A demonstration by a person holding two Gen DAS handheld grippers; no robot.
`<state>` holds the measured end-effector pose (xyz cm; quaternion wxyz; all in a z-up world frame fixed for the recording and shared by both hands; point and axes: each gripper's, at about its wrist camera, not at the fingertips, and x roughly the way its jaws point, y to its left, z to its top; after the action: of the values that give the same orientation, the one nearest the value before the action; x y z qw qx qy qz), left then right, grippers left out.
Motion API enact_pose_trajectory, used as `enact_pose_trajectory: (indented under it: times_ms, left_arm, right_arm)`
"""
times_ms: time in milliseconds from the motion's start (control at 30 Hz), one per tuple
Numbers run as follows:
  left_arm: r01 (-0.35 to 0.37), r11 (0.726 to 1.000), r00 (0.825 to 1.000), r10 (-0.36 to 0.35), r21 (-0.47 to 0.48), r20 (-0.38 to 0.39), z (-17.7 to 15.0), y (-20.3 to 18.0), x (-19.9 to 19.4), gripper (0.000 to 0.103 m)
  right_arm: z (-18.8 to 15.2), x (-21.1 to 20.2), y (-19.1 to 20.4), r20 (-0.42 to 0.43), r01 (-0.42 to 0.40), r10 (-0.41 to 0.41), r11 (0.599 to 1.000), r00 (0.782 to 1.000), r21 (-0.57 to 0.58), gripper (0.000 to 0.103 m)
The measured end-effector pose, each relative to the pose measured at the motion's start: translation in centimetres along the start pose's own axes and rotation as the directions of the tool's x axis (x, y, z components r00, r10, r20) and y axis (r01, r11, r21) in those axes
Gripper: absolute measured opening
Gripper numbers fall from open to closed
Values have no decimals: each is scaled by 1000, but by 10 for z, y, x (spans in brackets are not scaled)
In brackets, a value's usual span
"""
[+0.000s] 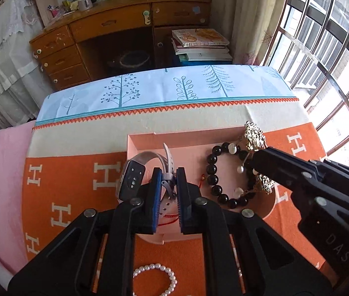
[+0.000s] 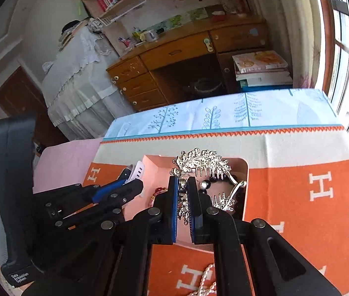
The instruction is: Organize jewelry
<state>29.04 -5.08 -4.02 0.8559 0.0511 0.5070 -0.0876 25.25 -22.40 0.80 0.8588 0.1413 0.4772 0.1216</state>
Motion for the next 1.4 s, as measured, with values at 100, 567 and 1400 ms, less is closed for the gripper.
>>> enact_pose_trajectory:
  times_ms: [100,567,1400]
  left_arm:
    - [24,999,1000,-24,22,-9,-2,-2,17,15]
    - [69,996,998,-68,59,-10,-22,13,-10,28]
    - [137,989,988,-141,64,64,-139,20,-126,28]
  right_arm:
    - [0,31,-12,-47,3,-2,1000,999,20,7]
    - [-12,50,-15,-48,-48,49,999,998,15,21]
    - [-140,-119,11,57,20,-12,990,998,-138,47]
